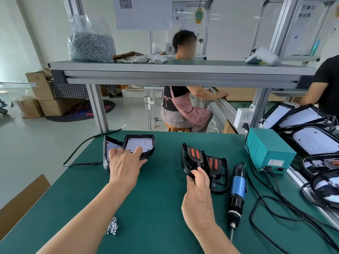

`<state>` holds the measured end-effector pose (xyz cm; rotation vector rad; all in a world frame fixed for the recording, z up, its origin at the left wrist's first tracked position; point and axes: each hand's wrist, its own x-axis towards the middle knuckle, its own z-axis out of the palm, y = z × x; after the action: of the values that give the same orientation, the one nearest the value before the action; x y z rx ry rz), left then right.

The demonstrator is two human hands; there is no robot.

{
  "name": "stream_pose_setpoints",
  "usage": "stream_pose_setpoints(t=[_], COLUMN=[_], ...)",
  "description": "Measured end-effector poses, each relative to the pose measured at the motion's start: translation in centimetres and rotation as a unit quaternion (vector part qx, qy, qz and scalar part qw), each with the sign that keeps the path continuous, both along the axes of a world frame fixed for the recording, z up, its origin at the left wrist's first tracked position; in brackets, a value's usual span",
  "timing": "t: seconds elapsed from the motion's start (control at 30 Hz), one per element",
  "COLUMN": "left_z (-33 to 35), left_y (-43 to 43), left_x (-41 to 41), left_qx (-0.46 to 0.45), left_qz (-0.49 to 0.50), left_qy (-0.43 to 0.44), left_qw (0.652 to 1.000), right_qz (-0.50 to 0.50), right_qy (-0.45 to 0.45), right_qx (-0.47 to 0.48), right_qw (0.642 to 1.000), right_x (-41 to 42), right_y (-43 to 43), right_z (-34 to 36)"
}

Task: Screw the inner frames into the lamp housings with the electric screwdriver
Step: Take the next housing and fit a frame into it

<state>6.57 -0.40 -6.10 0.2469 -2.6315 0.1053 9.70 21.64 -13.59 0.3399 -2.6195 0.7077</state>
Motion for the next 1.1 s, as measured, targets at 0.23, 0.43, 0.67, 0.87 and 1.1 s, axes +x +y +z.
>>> stream_pose_setpoints(t=[0.23, 0.43, 0.67, 0.87, 1.1], left_z=[0.2, -1.8, -4.3, -6.7, -6.7], left_y=[4.6, 9.2, 12.5, 11.9, 11.6], left_x=[2.6, 5.7, 9.5, 10.7, 10.6], left_qx=[0.001, -0.030, 0.003, 0.012, 0.063], left_qz=[-0.074, -0.095, -0.143, -0.132, -0.169], left_qy=[0.032, -0.030, -0.078, -0.022, 0.021], left_qw=[0.997, 0.995, 0.987, 0.991, 0.983], right_qz=[-0.014, -0.009, 0.006, 0.033, 0.076], right_qy=[0.057, 0.119, 0.177, 0.220, 0.256], right_qx=[-0.069, -0.106, -0.140, -0.135, -0.081], right_qw=[0.996, 0.987, 0.974, 0.966, 0.960], right_x=[0.3, 0.5, 0.1, 0.4, 2.1], right_y=[0.2, 0.4, 0.3, 0.8, 0.7], right_z=[0.8, 1.0, 0.9, 0.7, 1.5])
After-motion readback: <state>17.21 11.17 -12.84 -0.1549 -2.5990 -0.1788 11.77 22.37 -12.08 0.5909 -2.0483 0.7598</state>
